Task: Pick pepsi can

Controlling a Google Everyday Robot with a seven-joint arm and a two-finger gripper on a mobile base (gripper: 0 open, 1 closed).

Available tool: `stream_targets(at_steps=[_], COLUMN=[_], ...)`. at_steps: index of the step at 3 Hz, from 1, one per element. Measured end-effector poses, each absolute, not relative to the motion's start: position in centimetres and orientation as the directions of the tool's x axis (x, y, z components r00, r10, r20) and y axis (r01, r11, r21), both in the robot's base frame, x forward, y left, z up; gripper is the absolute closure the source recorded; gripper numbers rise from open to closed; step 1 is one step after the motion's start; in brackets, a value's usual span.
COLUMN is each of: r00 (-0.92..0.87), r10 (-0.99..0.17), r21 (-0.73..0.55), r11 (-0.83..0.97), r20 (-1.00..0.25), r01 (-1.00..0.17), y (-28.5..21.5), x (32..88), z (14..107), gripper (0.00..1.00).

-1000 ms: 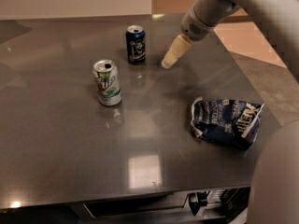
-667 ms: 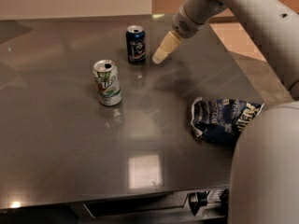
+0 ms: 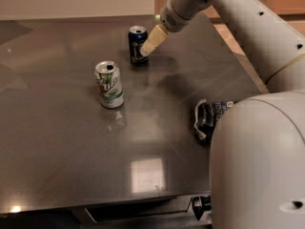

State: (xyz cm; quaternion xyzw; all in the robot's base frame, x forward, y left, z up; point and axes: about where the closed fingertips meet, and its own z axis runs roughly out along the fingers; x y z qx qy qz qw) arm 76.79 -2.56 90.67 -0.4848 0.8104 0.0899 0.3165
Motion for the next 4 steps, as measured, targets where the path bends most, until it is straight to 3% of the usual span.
stream_targets(at_steps=[3, 4], r00=[-0.316, -0.317], r10=[-0.69, -0.681], r21=[-0.099, -0.075], r11=[0.49, 0.479], r20=[-0.652, -0.66], r01=[-0.866, -0.875], y=[1.9, 2.4], x=[78.0, 77.8], z=[90.1, 89.8], gripper=[0.0, 0.15])
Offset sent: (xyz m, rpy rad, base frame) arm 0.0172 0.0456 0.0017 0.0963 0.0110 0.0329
